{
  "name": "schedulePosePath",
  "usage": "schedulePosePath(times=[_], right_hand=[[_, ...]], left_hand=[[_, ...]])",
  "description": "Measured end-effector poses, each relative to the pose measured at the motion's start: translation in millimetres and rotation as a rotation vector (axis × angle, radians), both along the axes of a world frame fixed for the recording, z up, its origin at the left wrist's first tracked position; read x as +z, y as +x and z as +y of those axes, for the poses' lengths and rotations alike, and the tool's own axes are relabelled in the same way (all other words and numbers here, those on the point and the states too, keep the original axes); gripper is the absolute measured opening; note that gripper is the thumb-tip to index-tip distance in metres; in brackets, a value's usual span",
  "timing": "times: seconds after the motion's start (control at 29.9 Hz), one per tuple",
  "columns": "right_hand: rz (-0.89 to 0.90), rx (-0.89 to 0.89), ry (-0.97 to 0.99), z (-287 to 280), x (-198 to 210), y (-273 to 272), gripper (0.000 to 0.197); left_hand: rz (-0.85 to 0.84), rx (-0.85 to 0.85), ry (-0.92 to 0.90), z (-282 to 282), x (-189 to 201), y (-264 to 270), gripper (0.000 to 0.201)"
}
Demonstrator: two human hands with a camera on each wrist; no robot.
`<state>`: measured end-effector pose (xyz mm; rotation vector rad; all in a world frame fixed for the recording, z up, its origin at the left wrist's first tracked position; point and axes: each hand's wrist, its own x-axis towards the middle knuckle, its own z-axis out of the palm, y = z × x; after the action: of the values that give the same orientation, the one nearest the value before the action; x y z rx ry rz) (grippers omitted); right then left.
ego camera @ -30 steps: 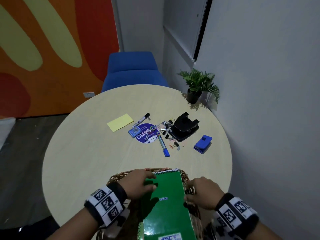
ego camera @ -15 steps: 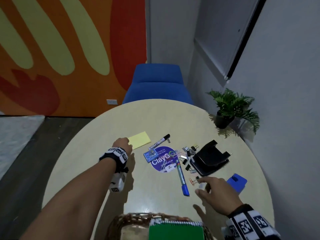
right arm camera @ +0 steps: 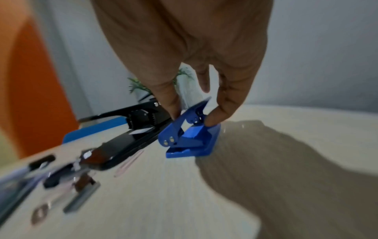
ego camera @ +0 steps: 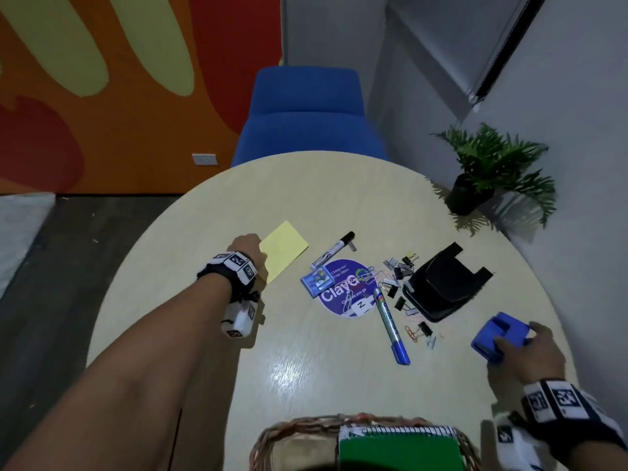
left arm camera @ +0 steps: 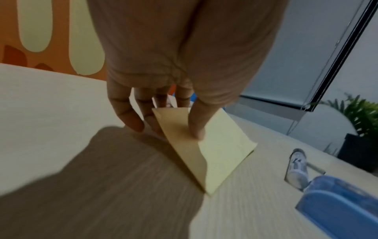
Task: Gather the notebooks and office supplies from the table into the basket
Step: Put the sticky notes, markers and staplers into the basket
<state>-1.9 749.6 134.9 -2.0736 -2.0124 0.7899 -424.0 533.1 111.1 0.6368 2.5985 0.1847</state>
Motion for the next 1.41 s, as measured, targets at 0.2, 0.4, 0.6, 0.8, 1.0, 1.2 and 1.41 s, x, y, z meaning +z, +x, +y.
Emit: schedulePosePath(times=[0.2, 0.4, 0.6, 0.8, 1.0, 1.2, 1.41], right_hand=[[0.207, -0.203, -0.179, -4.7, 12.3, -1.6, 0.047], [0.365, 0.023, -0.151, -13.5, 25.5, 34.1, 0.019], [0.383, 0.686, -0.067, -66.0, 77.4, 26.9, 0.030], [0.343, 1.248, -0.321, -144.0, 94.4, -24.0, 0.040], [0.067, 1.491, -0.461, -223.6, 77.4, -70.7, 0.029], [-0.240, 1.586, -0.322, -251.7, 50.7, -85.3, 0.030], [-0.362, 1.606, -0.264, -256.3, 41.8, -90.8, 0.035]], left_hand=[[-0.036, 0.172, 0.516, -83.7, 81.8, 90.7, 0.023], [-0.270, 0.142, 0.643, -183.6, 104.2, 273.2, 0.033], [-0.166, 0.128, 0.385, -222.3, 53.7, 364.1, 0.024], [-0.135, 0.015, -0.062, -213.7, 46.9, 390.6, 0.041], [-0.124, -0.095, -0.277, -211.0, 43.6, 402.8, 0.030], [-0.050, -0.201, -0.274, -210.5, 36.3, 420.5, 0.030], [-0.277, -0.333, -0.362, -219.8, 32.4, 418.3, 0.042]])
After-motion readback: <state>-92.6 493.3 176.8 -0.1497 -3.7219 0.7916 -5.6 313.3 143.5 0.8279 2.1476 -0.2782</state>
